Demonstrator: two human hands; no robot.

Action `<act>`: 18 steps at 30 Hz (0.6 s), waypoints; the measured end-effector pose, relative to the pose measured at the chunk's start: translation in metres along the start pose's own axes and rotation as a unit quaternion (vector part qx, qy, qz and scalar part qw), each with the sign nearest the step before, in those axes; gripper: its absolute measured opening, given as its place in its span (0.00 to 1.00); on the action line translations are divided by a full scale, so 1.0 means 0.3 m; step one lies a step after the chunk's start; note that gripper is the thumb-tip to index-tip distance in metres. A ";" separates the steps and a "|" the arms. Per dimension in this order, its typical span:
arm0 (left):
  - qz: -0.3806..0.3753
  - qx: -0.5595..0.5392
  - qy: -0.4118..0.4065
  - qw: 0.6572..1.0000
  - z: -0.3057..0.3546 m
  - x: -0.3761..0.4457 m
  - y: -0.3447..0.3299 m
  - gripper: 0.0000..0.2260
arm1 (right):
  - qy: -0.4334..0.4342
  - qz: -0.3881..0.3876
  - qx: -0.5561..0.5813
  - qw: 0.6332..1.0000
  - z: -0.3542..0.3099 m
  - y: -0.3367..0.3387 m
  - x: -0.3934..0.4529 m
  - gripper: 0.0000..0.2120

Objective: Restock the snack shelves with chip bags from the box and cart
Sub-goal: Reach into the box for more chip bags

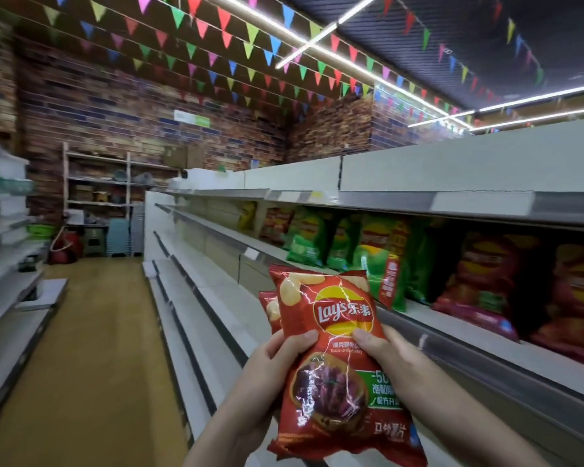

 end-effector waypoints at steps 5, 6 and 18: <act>0.073 0.001 -0.012 0.997 -0.008 0.145 0.226 0.34 | 0.026 -0.031 0.025 0.999 0.044 -0.119 0.287 0.25; 0.084 0.005 -0.017 0.996 0.000 0.194 0.276 0.30 | 0.034 -0.029 0.031 0.999 0.054 -0.139 0.361 0.24; 0.153 0.055 -0.087 0.983 0.166 0.656 0.874 0.14 | 0.090 0.074 0.008 0.993 0.030 -0.242 1.119 0.29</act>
Point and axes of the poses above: each hand's wrist, its own x-axis towards the middle knuckle, its own y-axis out of the back of the hand, z = x × y, the point moved 3 cm from there along x, towards the middle knuckle, and after that the axes turned 1 degree about y, right-handed, at the moved point
